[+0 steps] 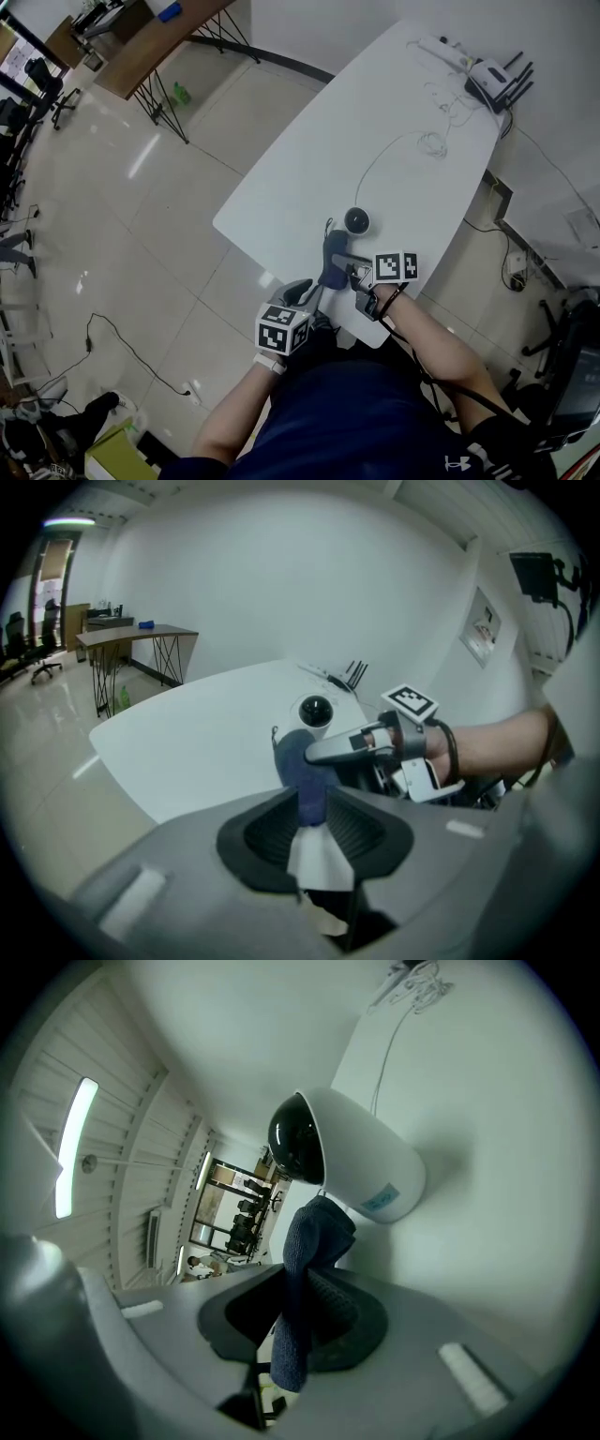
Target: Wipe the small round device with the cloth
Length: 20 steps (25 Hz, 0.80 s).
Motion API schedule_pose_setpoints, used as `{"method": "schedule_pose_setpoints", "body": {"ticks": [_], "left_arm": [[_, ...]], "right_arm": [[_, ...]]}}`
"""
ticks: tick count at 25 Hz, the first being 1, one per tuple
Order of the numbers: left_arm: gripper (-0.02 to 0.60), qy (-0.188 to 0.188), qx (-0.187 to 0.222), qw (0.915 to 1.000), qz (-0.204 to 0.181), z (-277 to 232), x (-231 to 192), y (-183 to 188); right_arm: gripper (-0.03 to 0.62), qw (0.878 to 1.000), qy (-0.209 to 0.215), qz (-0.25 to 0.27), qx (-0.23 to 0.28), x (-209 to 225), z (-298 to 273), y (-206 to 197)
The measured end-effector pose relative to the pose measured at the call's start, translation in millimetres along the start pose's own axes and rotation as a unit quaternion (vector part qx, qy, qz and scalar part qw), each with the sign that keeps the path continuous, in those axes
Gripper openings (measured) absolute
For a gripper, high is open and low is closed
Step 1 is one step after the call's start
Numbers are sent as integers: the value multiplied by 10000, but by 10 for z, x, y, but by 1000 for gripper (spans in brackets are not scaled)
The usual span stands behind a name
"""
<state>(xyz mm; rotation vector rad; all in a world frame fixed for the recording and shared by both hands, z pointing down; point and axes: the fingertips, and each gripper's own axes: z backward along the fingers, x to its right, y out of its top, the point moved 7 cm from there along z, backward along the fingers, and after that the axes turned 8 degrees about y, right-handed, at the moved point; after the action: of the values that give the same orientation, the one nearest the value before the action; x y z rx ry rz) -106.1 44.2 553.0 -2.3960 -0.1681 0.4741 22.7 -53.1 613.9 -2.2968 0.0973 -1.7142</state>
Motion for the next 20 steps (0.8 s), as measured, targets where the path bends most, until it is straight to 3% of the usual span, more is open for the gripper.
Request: {"method": "schedule_pose_setpoints", "body": {"ticks": [13,16,20], "left_arm": [[91,-502,-94,9987,-73,-39,-50,-53],[91,-557,-116,9981,-240,-88,-78,-51],[91,-688,-136,9970,-321,-57,-122,-29]], "right_arm": [[67,9934,-952,-371,527,344,773,-132],[70,9864,-1604,-144,326,484,995,-133],[115,9667,-2542,259,159,556,1168,-138]]}}
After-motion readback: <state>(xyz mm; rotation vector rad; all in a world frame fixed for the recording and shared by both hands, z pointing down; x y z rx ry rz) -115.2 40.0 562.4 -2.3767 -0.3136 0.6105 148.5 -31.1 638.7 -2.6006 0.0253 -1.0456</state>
